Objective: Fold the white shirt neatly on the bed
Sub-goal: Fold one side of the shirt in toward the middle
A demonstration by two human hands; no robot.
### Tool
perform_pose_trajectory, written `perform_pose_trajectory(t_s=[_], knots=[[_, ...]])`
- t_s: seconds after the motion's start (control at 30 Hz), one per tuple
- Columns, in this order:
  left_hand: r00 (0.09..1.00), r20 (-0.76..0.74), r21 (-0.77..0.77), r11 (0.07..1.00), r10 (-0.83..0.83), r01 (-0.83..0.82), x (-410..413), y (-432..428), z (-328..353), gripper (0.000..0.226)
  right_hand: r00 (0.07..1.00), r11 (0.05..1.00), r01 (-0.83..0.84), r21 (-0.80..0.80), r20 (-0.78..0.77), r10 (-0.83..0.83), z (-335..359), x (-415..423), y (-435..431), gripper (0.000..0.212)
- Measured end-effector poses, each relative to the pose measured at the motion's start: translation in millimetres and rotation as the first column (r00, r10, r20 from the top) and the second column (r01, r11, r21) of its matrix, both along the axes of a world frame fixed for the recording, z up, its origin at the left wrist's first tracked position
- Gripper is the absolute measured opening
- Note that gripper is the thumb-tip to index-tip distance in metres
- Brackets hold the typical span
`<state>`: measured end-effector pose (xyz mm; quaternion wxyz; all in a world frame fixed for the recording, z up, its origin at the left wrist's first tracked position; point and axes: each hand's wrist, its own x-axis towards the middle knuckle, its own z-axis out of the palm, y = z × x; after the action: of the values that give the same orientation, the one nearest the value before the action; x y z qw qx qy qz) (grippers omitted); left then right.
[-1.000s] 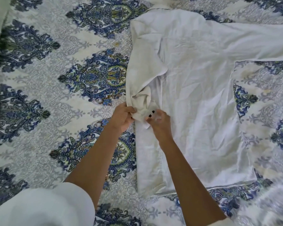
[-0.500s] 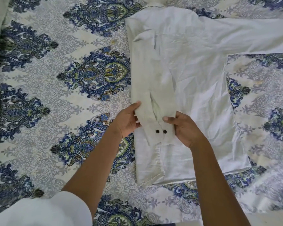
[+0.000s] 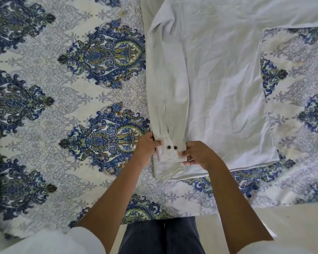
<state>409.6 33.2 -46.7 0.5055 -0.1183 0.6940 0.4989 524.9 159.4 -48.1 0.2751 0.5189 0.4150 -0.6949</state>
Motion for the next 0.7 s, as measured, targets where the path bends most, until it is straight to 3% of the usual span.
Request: perform_pose_trajectory(t_s=[0.13, 0.27, 0.43, 0.53, 0.63, 0.7], knots=[[0.999, 0.026, -0.065, 0.997, 0.033, -0.032, 13, -23, -9, 0.030, 0.996, 0.996, -0.084, 0.040, 0.042, 0.082, -3, 10, -9, 0.023], [0.983, -0.028, -0.157, 0.972, -0.179, 0.172, 22, -36, -13, 0.022, 0.956, 0.950, -0.275, 0.151, 0.148, 0.253, -10, 17, -26, 0.027], [0.941, -0.126, -0.235, 0.931, -0.313, 0.278, 16, -31, -16, 0.023, 0.952, 0.901, -0.303, 0.310, 0.132, 0.275, -13, 12, -32, 0.021], [0.966, -0.166, -0.231, 0.960, -0.197, 0.156, -5, -14, -12, 0.015, 0.993, 0.891, -0.115, 0.439, 0.026, 0.116, -12, 3, -27, 0.021], [0.976, -0.198, -0.187, 0.981, -0.093, 0.056, -36, 8, -16, 0.027, 0.995, 0.884, 0.096, 0.457, -0.065, -0.074, -11, -17, -12, 0.030], [0.966, -0.235, -0.165, 0.984, -0.105, 0.066, -56, 25, -17, 0.015, 0.970, 0.864, 0.243, 0.442, -0.126, -0.208, -13, -35, 3, 0.035]])
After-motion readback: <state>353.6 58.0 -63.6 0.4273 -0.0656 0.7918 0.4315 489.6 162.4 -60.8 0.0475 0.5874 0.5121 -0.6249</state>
